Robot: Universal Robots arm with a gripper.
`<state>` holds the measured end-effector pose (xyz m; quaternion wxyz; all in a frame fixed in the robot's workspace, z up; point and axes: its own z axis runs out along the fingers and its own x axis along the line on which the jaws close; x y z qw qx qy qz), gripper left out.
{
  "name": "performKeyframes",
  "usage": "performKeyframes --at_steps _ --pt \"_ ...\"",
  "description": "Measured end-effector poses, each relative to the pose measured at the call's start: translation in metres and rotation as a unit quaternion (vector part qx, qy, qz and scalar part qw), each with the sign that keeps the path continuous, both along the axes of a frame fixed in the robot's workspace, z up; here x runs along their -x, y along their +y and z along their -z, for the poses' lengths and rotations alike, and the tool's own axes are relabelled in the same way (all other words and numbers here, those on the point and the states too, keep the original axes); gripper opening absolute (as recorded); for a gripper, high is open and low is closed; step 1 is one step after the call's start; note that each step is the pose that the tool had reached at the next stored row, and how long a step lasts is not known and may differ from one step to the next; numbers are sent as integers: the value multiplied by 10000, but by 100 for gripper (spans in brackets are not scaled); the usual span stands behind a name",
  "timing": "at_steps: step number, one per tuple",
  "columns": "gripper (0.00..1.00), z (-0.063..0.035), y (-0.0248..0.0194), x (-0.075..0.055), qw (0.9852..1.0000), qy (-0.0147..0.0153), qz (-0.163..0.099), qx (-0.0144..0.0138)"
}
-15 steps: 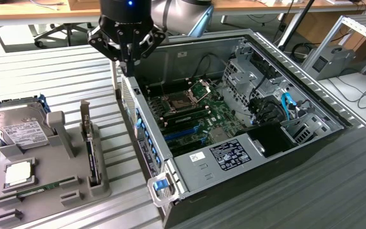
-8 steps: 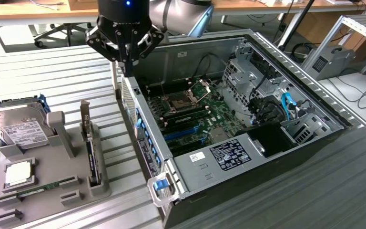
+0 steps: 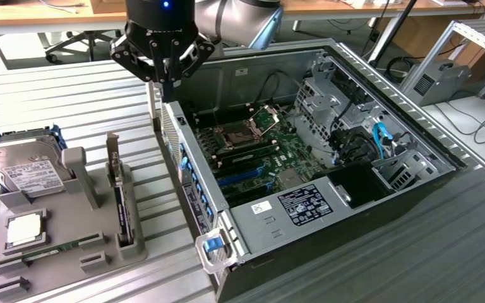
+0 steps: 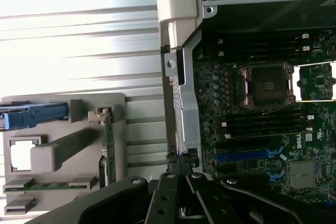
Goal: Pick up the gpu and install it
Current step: 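Reach for the gpu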
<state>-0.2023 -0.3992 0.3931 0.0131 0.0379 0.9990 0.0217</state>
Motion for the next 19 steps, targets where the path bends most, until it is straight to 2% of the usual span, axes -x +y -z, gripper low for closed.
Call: performKeyframes --at_steps 19 --pt "11 1 0 118 10000 0 0 0"
